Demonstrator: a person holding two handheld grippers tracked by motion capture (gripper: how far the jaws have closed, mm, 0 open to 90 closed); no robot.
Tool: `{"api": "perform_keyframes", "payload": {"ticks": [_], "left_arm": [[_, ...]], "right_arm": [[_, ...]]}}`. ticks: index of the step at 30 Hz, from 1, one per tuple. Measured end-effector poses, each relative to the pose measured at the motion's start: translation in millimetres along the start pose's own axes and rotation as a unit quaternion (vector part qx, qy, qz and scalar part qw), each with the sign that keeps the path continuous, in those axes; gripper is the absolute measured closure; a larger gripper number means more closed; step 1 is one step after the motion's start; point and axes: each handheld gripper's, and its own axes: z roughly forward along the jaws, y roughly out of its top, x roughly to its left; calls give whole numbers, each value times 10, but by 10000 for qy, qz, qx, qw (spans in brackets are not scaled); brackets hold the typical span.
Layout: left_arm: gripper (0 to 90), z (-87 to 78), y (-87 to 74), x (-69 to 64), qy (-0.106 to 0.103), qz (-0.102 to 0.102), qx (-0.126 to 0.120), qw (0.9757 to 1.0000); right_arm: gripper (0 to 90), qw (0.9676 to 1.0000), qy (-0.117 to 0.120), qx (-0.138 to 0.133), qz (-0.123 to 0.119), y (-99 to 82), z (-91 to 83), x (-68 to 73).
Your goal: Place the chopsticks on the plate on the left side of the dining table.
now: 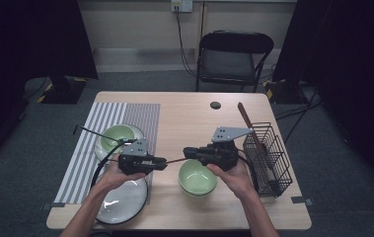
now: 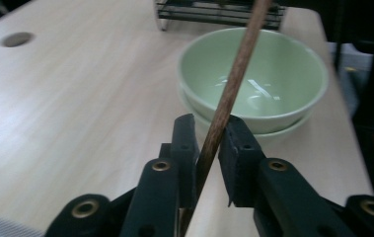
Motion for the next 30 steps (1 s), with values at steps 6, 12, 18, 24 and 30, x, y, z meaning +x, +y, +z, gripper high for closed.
{"api": "perform_keyframes", "payload": {"ticks": [6, 12, 18, 24, 30], "left_arm": [[836, 95, 55, -84, -471, -119, -147, 9987], [853, 68, 73, -93, -704, -287, -381, 9964], [853, -65, 84, -24, -807, -629, -987, 9898], [853, -49, 99, -23, -676, -896, -1267, 9856], [851, 29, 113, -74, -643, -905, -1179, 9868]], "right_arm": [[746, 9995, -60, -302, 83, 10, -99, -67], [421, 9982, -361, -443, 160, 6, -113, -97], [356, 9981, -189, -516, 286, -22, -80, -113], [564, 9984, -12, -496, 256, -52, 88, -42], [772, 9983, -37, -573, 92, -40, 104, 28]]}}
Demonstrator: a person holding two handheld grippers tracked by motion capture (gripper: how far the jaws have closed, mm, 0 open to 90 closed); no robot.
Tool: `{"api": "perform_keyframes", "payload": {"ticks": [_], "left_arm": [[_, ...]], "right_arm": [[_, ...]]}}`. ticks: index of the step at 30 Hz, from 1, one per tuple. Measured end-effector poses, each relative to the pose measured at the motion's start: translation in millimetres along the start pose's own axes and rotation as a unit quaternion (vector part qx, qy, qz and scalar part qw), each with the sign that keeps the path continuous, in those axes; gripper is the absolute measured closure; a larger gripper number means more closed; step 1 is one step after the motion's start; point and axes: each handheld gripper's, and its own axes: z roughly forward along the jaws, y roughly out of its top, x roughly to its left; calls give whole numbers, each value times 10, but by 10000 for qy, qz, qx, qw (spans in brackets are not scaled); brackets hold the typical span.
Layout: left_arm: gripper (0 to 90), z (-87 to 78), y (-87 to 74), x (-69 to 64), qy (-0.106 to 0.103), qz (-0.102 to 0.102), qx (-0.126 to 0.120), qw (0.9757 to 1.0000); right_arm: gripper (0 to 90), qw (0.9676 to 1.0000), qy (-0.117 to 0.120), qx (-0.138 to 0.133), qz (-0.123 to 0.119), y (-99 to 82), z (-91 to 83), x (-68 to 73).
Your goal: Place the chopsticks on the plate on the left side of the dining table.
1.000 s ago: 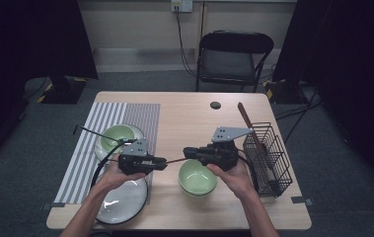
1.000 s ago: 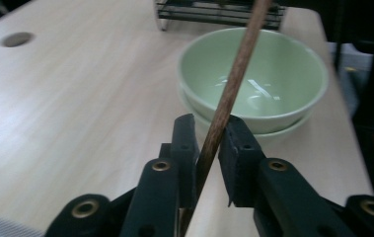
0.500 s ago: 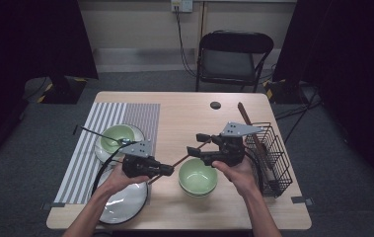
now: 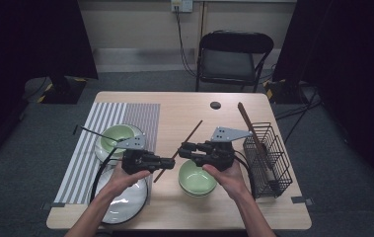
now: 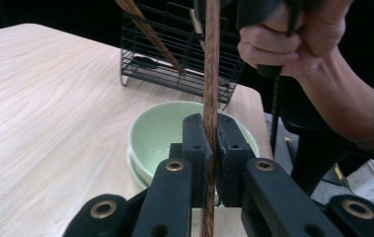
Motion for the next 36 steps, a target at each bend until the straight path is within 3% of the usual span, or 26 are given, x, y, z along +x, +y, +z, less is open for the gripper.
{"api": "perform_keyframes", "payload": {"ticks": [1, 9, 23, 24, 26, 30, 36], "left_arm": [[850, 21, 3, -21, 15, -5, 45, 10000], [852, 120, 22, -94, -15, 93, 255, 9996], [846, 149, 19, -121, -5, 157, 246, 9996], [848, 148, 22, -123, -10, 172, 254, 9995], [849, 143, 25, -124, 9, 166, 245, 9996], [849, 144, 24, -124, -3, 135, 277, 9995], [847, 123, 35, -122, 90, 146, 253, 9995]], "right_arm": [[815, 10000, -26, -14, 1, 1, -1, 3], [850, 9997, 205, -81, 131, 17, 26, 64], [857, 9991, 280, -222, 226, 52, -13, 74], [847, 9990, 292, -247, 228, 45, -11, 72], [725, 9991, 299, -200, 214, 38, -3, 67], [618, 9995, 222, -98, 177, 18, 39, 57], [551, 9996, -157, -98, 204, -12, 45, -2]]}}
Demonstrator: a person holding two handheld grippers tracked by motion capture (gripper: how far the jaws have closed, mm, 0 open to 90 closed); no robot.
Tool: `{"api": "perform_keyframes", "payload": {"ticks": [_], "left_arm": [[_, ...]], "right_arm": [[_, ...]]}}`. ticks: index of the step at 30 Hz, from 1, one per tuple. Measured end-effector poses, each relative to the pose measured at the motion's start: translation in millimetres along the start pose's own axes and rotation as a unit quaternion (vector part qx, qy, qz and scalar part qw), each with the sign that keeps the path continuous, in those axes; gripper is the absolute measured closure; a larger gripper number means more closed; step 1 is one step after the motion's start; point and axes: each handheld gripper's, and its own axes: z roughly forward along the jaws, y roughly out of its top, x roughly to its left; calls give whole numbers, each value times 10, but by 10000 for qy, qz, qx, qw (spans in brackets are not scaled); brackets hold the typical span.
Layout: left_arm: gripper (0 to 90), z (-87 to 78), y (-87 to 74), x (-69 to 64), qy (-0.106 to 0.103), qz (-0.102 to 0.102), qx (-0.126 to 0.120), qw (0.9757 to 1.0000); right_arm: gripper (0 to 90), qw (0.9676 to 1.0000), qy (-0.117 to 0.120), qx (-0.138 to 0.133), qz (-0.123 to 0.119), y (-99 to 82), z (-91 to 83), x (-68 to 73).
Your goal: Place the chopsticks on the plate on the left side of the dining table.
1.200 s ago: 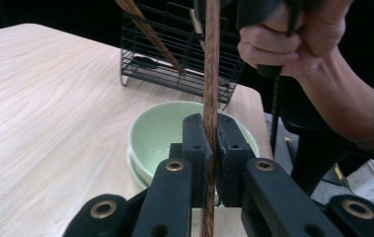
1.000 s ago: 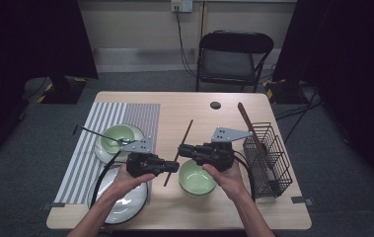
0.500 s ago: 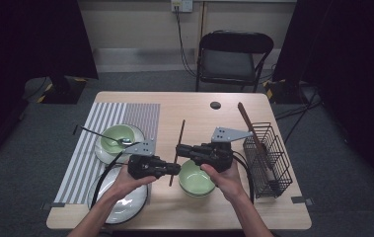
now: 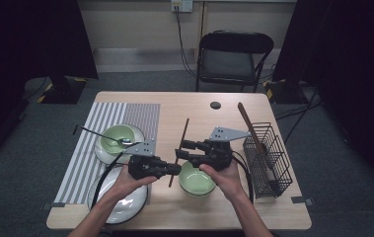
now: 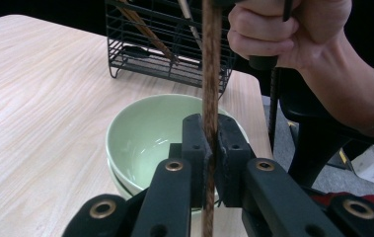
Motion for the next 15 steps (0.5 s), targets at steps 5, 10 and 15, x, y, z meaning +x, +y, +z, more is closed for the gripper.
{"api": "perform_keyframes", "payload": {"ticks": [5, 10, 15], "left_arm": [[847, -57, -2, 31, 19, -13, -88, 10000], [847, -86, -1, 42, 38, -90, -194, 9998], [847, -118, -7, 68, 96, -121, -260, 9995]], "right_arm": [[506, 9998, -177, -41, 21, -8, -32, -43], [443, 9995, -308, -55, 84, -13, -51, -86], [399, 9988, -476, -31, 99, -18, -64, -120]]}}
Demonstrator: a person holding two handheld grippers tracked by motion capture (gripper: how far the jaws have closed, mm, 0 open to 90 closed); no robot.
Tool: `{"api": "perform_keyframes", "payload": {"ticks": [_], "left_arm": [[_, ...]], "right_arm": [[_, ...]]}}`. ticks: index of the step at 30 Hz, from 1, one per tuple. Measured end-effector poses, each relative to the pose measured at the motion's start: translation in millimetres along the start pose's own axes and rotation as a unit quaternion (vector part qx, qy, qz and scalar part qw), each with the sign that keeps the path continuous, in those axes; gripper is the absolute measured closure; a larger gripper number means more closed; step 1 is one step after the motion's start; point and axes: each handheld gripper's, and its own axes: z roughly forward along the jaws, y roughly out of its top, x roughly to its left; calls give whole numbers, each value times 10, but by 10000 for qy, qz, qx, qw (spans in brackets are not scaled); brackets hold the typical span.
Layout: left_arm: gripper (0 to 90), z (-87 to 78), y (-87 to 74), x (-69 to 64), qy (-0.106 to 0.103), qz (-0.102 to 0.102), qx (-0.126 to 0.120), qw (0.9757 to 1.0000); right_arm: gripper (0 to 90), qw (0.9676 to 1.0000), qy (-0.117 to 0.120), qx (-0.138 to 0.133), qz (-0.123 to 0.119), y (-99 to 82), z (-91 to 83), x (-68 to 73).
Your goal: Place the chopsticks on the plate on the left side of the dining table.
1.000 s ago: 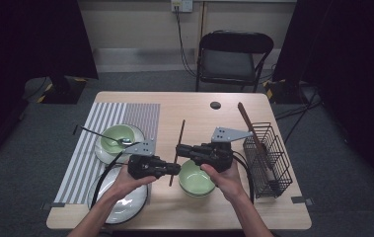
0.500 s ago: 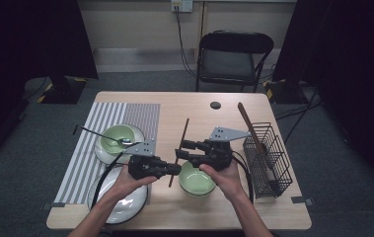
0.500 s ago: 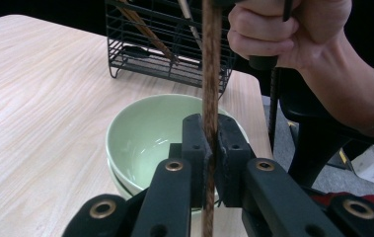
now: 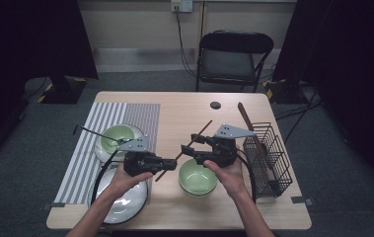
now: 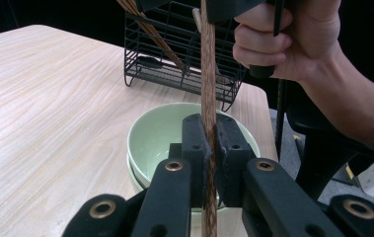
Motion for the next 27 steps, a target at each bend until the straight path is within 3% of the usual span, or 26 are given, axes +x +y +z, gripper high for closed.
{"api": "perform_keyframes", "payload": {"ticks": [11, 27], "left_arm": [[850, -124, 19, 47, 61, -36, -196, 9998], [850, -258, 25, 102, 205, -121, -381, 9990]], "right_arm": [[358, 9988, -496, 25, -52, -9, -23, -51], [334, 9978, -650, -92, 64, -24, -91, -166]]}}
